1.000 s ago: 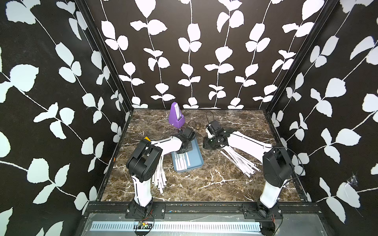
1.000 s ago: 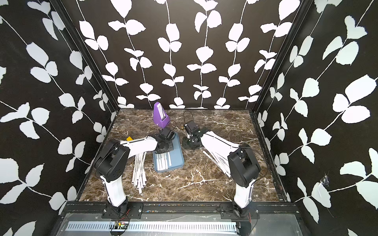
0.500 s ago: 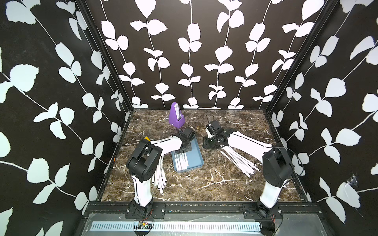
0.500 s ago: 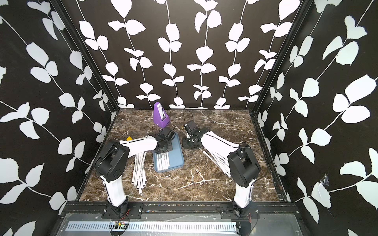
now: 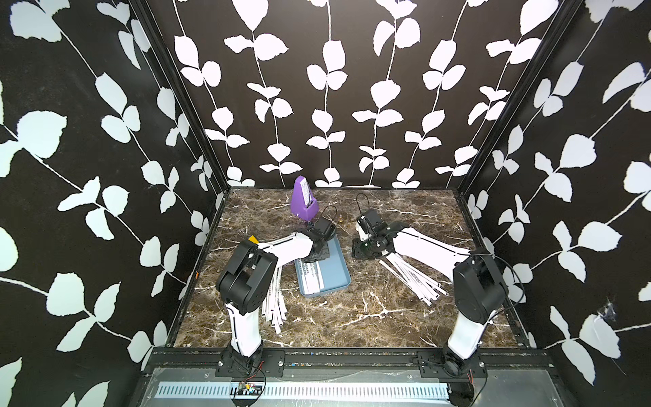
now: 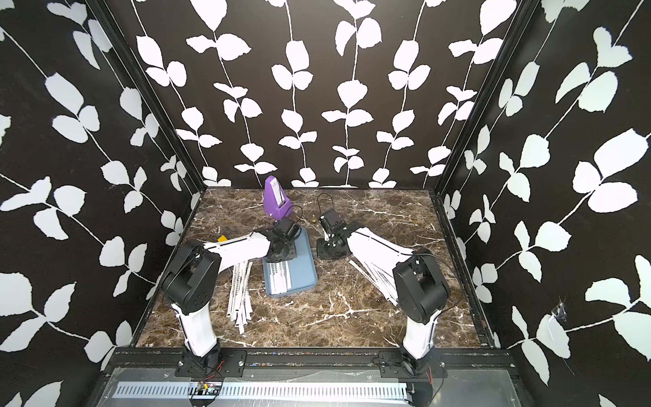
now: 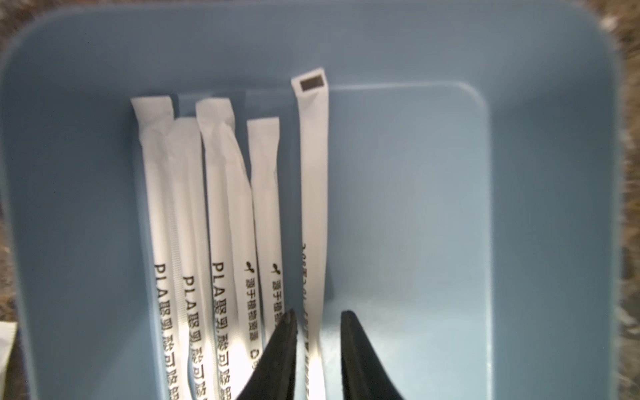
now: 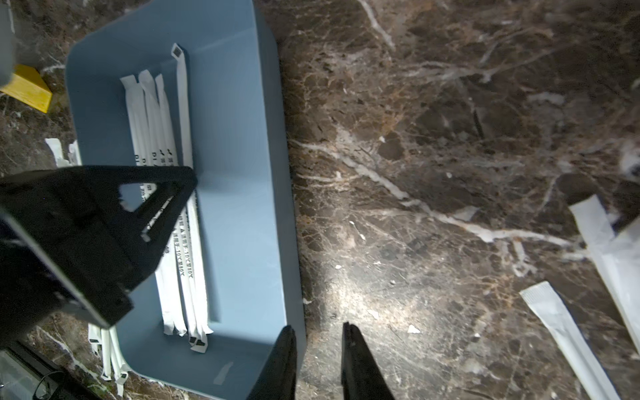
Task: Put the straws into the storage box
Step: Place the straw in the storage box, then pick up the straw from the center of the board.
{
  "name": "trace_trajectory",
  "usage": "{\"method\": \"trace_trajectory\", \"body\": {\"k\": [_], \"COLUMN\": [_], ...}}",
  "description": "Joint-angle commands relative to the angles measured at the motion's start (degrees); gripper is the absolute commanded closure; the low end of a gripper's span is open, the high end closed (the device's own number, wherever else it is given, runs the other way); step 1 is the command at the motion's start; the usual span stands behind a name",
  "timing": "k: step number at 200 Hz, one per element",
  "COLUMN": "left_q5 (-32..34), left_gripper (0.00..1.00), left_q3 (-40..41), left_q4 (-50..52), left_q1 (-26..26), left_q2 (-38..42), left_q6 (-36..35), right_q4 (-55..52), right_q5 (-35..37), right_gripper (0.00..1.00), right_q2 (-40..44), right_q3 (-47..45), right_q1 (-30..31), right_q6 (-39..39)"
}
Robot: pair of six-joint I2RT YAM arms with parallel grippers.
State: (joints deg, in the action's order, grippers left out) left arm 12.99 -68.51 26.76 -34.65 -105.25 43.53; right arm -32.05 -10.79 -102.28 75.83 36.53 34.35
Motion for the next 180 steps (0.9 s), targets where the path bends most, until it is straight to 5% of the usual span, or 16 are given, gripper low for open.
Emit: {"method": "trace_trajectory", "body": {"k": [1, 33, 75, 99, 180], "left_q5": [0.4, 1.6, 12.1, 8.8, 0.7], "left_gripper": [0.68, 0.60, 0.38, 0.22, 0.23], "left_q3": [-1.5, 0.8, 10.2, 17.6, 29.9], "left_q4": [1.2, 2.3, 6.6, 4.0, -3.1], "left_q1": [0.3, 0.3, 0.5, 1.6, 2.9], "left_q2": [6.1, 15.3, 30.5, 37.3, 45.1], "left_q6": [-0.9, -5.0, -14.6, -16.7, -12.3], "right_q4": [-4.0, -11.4, -19.7, -18.4, -15.7], "right_q5": [2.4, 8.7, 15.9, 15.5, 13.0], "right_gripper": [0.73, 0.72, 0.66, 0.60, 0.62], "right_q2": [3.9, 8.8, 9.9, 8.2, 0.7], "right_q3": [-3.7, -7.2, -11.0, -11.2, -9.5], "right_q1": [-2.1, -4.8, -6.4, -7.0, -10.0], "right_q6": [-3.3, -8.3, -15.0, -17.1, -19.9]}}
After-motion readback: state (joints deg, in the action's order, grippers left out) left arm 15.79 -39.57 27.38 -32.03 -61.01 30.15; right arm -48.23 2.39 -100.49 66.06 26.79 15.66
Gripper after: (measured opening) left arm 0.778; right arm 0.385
